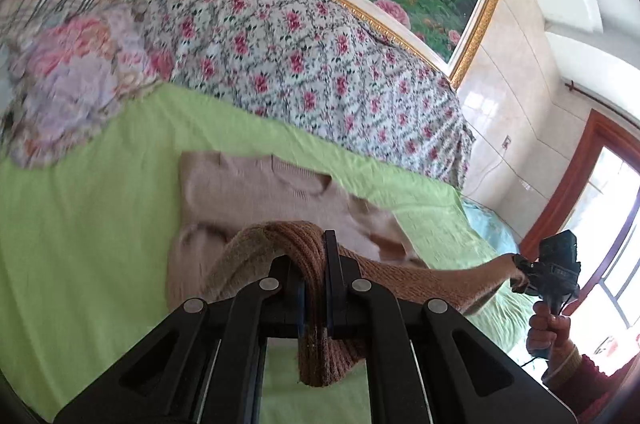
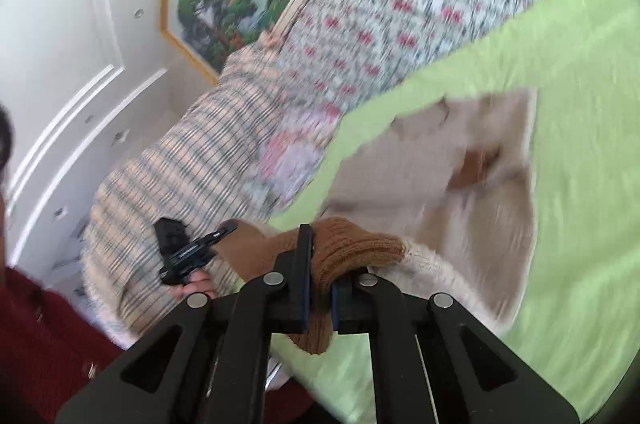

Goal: Fold small clothes
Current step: 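Grasp the brown hem with the left gripper while the right gripper grasps the hem, then lift the hem with both grippers and fold it up toward the collar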

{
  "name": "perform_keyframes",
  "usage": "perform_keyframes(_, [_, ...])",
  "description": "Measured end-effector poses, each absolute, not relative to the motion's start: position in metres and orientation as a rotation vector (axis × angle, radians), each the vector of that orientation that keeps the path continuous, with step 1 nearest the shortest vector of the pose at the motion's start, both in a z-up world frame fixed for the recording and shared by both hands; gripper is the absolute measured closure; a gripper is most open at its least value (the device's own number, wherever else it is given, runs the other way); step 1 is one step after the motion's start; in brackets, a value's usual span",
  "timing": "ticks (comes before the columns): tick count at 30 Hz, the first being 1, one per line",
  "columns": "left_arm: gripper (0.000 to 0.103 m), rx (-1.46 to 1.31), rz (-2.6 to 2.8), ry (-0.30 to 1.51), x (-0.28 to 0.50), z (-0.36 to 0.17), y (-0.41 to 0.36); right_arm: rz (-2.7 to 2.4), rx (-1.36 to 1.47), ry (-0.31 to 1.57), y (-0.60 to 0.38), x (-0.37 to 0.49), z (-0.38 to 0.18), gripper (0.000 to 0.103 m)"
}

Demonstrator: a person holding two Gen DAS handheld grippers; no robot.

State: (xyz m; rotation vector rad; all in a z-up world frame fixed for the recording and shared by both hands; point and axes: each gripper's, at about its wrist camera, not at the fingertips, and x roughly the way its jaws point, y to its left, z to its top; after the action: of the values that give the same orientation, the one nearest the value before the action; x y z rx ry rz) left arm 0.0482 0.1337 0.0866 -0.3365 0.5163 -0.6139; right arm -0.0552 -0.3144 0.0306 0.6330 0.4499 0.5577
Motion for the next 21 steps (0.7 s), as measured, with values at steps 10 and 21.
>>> perform_keyframes(10, [0.098,-0.247,-0.512,0.637,0.24,0.077,0.082,0.365,0.643,0.528,-0.354,0.116,0.027,0.095])
perform_keyframes(21, [0.098,-0.244,-0.405,0.829,0.341,-0.011,0.071,0.226,0.623,0.763,-0.365,0.229,-0.05,0.095])
